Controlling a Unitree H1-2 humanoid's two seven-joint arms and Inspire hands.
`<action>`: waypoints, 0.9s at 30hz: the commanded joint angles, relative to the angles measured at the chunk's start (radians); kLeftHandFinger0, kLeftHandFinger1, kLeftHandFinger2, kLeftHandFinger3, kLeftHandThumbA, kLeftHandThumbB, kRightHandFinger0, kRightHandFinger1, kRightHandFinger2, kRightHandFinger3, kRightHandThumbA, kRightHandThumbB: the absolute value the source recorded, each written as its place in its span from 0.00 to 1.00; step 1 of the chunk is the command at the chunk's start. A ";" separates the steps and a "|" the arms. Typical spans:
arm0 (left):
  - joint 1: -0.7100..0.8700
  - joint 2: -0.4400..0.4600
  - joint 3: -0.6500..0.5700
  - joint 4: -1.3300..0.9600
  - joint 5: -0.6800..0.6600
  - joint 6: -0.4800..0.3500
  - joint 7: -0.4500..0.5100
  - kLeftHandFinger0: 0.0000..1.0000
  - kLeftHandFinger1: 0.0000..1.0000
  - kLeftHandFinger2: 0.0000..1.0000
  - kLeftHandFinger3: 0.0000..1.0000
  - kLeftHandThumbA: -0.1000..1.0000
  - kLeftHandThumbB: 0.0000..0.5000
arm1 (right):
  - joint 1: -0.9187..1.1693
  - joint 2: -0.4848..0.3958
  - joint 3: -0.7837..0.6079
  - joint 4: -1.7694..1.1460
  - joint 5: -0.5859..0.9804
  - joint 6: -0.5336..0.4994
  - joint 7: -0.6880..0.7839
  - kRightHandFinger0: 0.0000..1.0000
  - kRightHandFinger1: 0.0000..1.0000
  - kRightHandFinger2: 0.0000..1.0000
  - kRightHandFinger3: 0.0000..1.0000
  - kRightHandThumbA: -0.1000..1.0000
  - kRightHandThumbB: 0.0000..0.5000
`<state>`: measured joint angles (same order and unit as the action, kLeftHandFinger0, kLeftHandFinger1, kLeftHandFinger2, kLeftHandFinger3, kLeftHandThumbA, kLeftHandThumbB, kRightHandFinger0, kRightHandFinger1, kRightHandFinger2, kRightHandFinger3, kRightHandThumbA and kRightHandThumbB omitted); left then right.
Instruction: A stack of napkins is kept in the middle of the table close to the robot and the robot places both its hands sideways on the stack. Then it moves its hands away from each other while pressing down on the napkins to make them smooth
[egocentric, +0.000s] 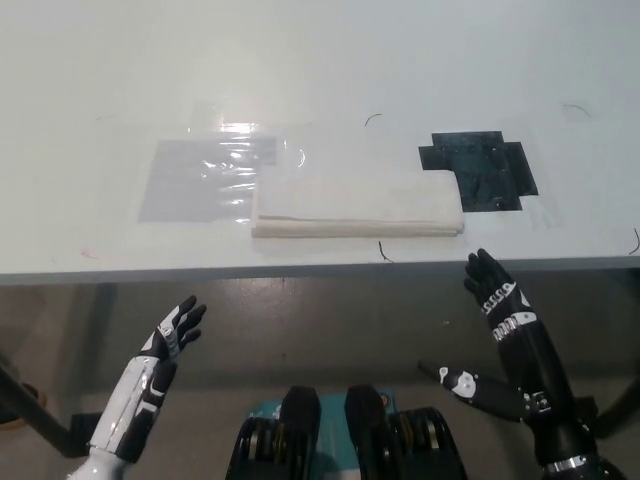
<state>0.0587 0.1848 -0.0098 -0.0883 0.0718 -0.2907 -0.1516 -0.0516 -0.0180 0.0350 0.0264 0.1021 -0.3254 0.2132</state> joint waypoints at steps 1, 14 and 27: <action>-0.003 0.015 0.003 0.010 0.029 -0.032 0.016 1.00 1.00 1.00 1.00 1.00 0.37 | 0.008 -0.014 -0.001 0.002 -0.001 -0.026 -0.006 1.00 1.00 1.00 1.00 1.00 0.18; -0.038 0.009 0.020 0.049 0.065 0.057 0.030 1.00 1.00 1.00 1.00 1.00 0.29 | 0.009 -0.026 -0.003 0.034 0.036 0.001 0.001 1.00 1.00 1.00 1.00 1.00 0.16; 0.048 -0.020 0.028 -0.004 0.036 0.101 0.036 1.00 1.00 1.00 1.00 1.00 0.33 | 0.061 -0.016 0.004 0.006 0.042 0.005 -0.002 1.00 1.00 1.00 1.00 1.00 0.24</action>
<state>0.0939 0.1726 0.0075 -0.0478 0.1106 -0.1939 -0.1461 0.0132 -0.0408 0.0352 0.0591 0.1183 -0.3136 0.2112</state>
